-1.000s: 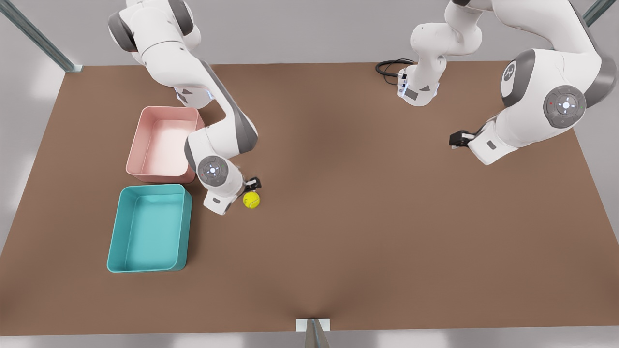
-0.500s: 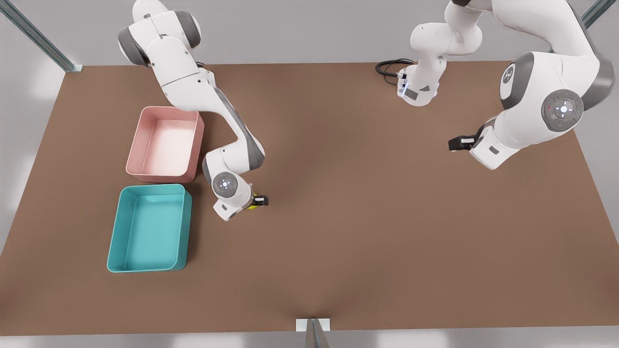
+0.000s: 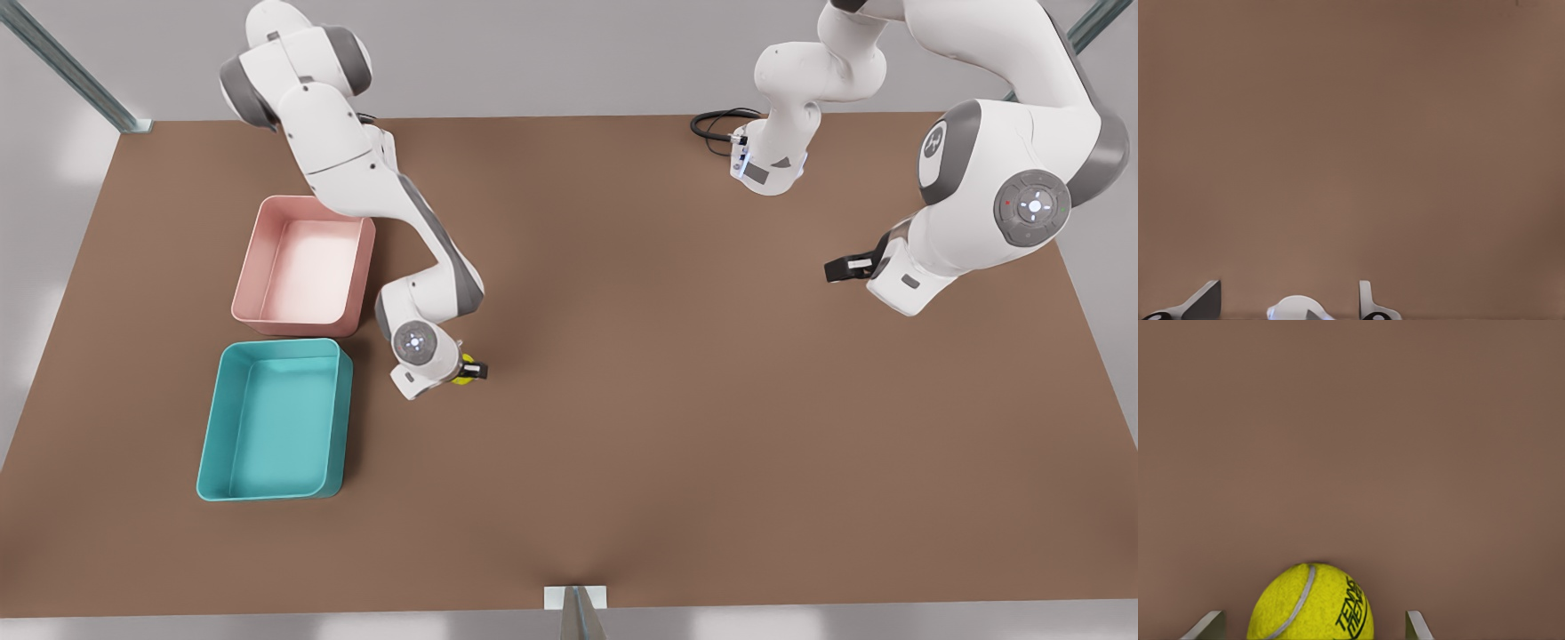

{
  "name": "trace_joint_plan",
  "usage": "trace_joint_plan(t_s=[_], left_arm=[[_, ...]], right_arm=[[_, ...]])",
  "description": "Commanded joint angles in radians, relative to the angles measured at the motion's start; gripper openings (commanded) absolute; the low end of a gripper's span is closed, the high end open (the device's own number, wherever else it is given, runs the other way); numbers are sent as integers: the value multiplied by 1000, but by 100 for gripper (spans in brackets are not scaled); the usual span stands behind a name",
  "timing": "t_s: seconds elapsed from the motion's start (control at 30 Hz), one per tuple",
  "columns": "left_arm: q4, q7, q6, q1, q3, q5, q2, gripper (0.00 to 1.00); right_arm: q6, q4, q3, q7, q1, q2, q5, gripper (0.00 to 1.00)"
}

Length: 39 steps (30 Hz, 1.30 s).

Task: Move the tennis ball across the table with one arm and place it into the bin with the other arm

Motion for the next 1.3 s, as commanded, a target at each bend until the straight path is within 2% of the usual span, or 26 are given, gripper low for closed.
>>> trace_joint_plan(t_s=[0.0, 0.7, 0.77, 0.8, 0.83, 0.87, 0.97, 1.17, 1.27], left_arm=[[0, -58, 0, 0, 0, 1, -1, 100], [-8, -60, -2, -1, 0, -1, 0, 100], [-8, -60, -2, 0, 0, -1, 0, 100], [-6, -60, 0, 0, 0, -1, 2, 100], [-6, -60, 0, 0, 0, -1, 5, 100], [-6, -61, 0, 0, 0, -1, 5, 100], [-6, -61, 1, 0, 0, -1, 5, 100], [-6, -61, 3, 0, 0, -1, 8, 100], [-6, -61, 3, 2, 0, -1, 13, 100]], right_arm=[[42, 0, 0, 66, 2, 11, 1, 100], [53, -15, 9, 51, 5, 36, -2, 98], [53, -15, 9, 43, 5, 36, -1, 92], [53, -13, 9, 41, 5, 36, -1, 81], [53, -13, 8, 35, 5, 36, -1, 75], [51, -12, 9, 35, 5, 37, -2, 73], [48, -10, 9, 34, 5, 37, -2, 69], [9, 14, 8, -8, -4, 18, -1, 69], [-56, 68, 0, -124, -33, -15, -2, 69]])
